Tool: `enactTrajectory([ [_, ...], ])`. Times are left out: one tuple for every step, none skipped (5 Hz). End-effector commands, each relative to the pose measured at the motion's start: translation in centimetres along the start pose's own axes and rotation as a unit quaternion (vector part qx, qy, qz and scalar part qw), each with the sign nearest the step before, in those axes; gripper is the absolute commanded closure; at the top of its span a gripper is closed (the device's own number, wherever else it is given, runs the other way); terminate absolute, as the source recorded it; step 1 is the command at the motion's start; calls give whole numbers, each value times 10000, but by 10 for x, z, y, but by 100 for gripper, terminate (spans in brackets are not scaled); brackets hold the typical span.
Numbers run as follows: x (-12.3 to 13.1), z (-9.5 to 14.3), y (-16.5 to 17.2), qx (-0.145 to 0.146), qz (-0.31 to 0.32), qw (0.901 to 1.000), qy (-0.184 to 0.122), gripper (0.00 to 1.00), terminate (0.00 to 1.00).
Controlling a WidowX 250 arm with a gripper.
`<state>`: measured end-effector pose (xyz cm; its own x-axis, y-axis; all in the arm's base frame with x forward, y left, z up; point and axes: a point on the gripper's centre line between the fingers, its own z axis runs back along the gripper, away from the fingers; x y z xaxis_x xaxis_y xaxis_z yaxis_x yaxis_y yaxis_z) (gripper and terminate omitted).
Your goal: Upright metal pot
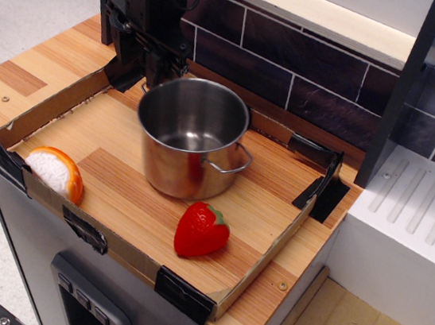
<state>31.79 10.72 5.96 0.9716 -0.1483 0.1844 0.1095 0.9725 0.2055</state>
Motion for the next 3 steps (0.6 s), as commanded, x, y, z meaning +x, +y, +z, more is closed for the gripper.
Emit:
enactTrajectory([
  [5,37,20,267,273,9993,-14,0,0],
  [11,71,19,124,488,9987,92,0,0],
  [15,92,15,-381,561,9976,140,0,100],
])
